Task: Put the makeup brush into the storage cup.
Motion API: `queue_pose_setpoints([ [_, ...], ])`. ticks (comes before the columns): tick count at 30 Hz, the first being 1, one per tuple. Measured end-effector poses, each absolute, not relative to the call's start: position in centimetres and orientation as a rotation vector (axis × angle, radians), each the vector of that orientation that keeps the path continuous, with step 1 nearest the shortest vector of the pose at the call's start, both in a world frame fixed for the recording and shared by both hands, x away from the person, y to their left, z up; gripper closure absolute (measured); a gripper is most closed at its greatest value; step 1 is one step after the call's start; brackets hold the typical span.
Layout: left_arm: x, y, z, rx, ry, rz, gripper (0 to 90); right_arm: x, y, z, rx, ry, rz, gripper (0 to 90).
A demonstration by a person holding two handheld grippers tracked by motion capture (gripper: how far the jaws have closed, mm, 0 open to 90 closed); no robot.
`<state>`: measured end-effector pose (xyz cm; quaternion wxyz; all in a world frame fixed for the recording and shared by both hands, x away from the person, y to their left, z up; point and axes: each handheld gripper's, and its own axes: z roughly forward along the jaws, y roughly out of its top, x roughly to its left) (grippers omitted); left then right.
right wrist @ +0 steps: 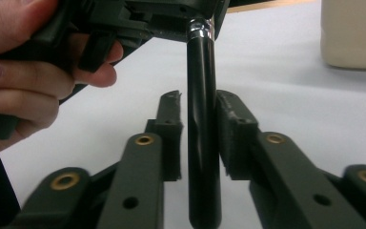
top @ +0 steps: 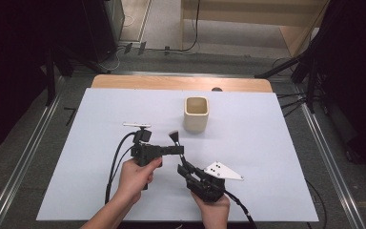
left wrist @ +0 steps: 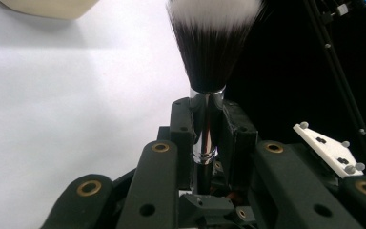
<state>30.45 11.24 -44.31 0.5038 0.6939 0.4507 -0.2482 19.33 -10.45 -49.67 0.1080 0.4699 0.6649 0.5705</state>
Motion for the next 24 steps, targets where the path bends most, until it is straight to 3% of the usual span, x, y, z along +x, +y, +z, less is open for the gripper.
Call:
queue_pose_setpoints([
  [6,30.5,11.2,-44.2,1.722,1.087,-0.562,78.1,19.6,-10.3,-49.3,1.366,2.021,1.633,54.8],
  [17,30.5,11.1,-44.0,1.817,1.079,-0.475,78.1,20.7,-10.3,-48.9,1.372,2.167,1.576,36.8],
  [24,30.7,11.4,-43.7,1.873,1.074,-0.423,78.1,21.8,-10.2,-48.0,1.355,2.233,1.531,33.5],
])
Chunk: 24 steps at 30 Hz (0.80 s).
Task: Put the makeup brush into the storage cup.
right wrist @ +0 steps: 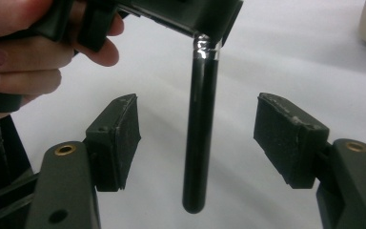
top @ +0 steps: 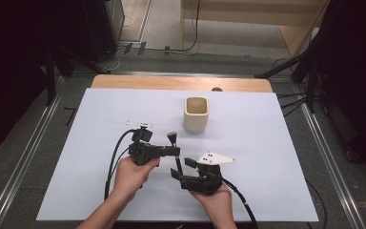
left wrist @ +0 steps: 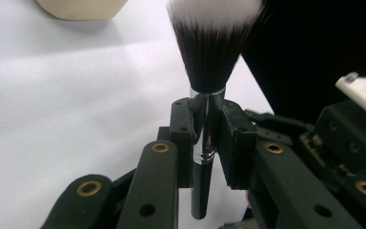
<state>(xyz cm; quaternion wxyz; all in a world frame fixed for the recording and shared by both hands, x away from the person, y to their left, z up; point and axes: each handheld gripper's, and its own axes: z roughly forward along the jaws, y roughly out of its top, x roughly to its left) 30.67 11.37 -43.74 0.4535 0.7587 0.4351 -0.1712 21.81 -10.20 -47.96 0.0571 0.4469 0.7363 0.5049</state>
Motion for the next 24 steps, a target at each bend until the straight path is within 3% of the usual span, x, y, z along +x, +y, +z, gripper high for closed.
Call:
queue_pose_setpoints([
  [11,31.1,11.8,-43.6,1.936,1.066,-0.369,78.1,23.2,-9.5,-47.2,1.322,2.36,1.468,25.3],
  [24,31.1,11.9,-43.1,2.022,0.943,-0.352,78.0,24.0,-9.8,-46.7,1.245,2.494,1.462,23.4],
])
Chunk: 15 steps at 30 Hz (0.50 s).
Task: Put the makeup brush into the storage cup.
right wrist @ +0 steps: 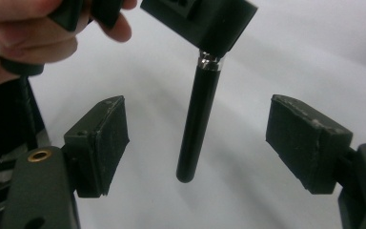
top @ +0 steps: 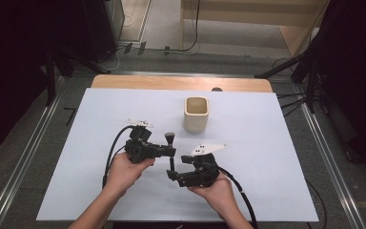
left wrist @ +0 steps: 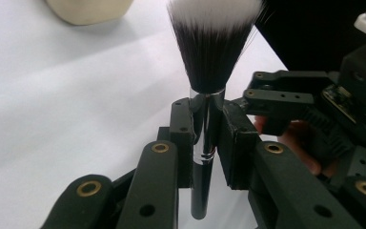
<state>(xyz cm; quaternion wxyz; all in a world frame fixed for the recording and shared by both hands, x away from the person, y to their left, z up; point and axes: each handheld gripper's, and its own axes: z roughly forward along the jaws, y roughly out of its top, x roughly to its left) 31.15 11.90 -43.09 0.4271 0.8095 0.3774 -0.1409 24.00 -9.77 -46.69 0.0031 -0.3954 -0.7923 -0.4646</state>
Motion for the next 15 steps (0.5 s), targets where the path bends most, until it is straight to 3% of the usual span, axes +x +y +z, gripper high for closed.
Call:
queue_pose_setpoints([
  [15,30.7,11.4,-43.1,2.064,0.851,-0.389,78.0,25.0,-12.2,-46.3,-1.075,-2.52,-1.419,25.4],
])
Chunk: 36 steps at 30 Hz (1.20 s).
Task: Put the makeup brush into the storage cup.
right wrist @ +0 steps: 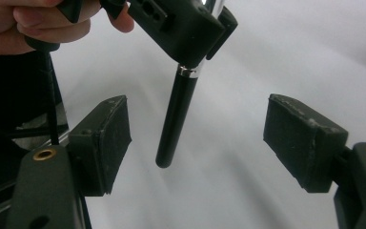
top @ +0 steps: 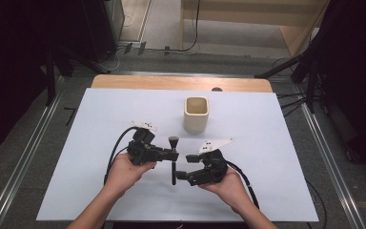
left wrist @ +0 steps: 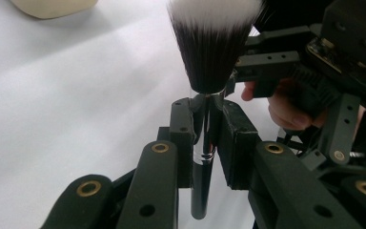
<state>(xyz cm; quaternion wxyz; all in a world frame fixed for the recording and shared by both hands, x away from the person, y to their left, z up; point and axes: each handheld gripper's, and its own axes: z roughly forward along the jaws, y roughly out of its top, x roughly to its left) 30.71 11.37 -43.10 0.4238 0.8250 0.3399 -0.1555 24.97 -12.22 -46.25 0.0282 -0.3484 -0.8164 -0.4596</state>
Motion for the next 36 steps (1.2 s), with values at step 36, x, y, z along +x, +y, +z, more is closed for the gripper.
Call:
queue_pose_setpoints([
  [36,30.5,11.1,-42.9,2.009,0.612,-0.494,77.7,25.2,-12.3,-47.4,-0.936,-2.284,-1.568,48.3],
])
